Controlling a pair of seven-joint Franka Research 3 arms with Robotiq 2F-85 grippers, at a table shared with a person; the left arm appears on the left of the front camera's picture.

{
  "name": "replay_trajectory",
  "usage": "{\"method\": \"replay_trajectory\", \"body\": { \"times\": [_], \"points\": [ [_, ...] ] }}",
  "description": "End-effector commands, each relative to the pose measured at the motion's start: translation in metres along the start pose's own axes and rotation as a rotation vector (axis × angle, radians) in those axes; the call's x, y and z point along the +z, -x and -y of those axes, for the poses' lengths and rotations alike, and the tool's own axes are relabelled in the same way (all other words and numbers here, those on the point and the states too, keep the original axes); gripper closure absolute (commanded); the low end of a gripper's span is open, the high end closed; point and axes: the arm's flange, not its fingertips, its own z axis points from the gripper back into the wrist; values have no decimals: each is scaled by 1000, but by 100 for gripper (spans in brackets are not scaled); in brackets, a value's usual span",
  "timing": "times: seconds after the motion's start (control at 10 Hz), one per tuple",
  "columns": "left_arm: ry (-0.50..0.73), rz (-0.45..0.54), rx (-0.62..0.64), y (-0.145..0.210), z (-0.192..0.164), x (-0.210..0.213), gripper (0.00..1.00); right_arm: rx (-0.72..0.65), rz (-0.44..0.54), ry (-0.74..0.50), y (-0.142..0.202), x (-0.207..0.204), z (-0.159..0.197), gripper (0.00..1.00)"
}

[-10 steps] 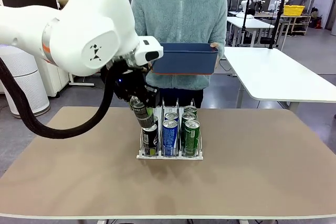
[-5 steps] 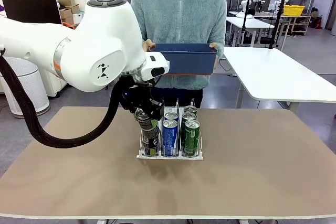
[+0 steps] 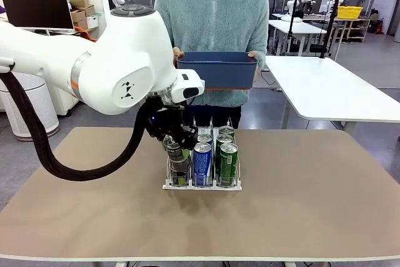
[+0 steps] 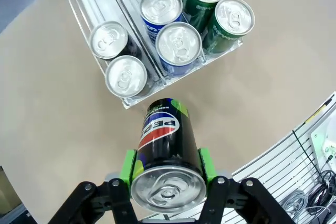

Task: Fill the beverage cans into the dispenser.
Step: Place the picked Pepsi coke in the line of the Automatic Can Dispenser with the same cans.

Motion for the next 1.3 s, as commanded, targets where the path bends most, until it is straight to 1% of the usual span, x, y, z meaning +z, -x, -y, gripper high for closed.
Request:
{"method": "replay_trajectory", "body": {
  "times": [0.0,0.1,0.3,0.5,0.6,0.7,0.9,1.0,1.1,1.2],
  "points": [
    [48,-5,-13,5,5,-14,42,-1,-6,-5,0,1,0,0],
    [39,-36,-5,8,2,-25,42,-1,-6,-5,0,1,0,0],
    [31,-42,-3,10,-6,-42,42,-1,-6,-5,0,1,0,0],
    [8,-49,12,10,-11,-45,42,-1,-6,-5,0,1,0,0],
    [21,-44,-14,8,-11,-46,42,-1,-6,-5,0,1,0,0],
    [18,-72,10,12,-5,-48,42,-1,-6,-5,0,1,0,0],
    [18,-72,12,12,-7,-48,42,-1,-6,-5,0,1,0,0],
    [20,-75,39,6,-12,-50,42,-1,-6,-5,0,1,0,0],
    [13,-58,31,1,-17,-51,42,-1,-6,-5,0,1,0,0],
    [-2,-64,28,-4,-22,-53,42,-1,-6,-5,0,1,0,0]
  ]
}}
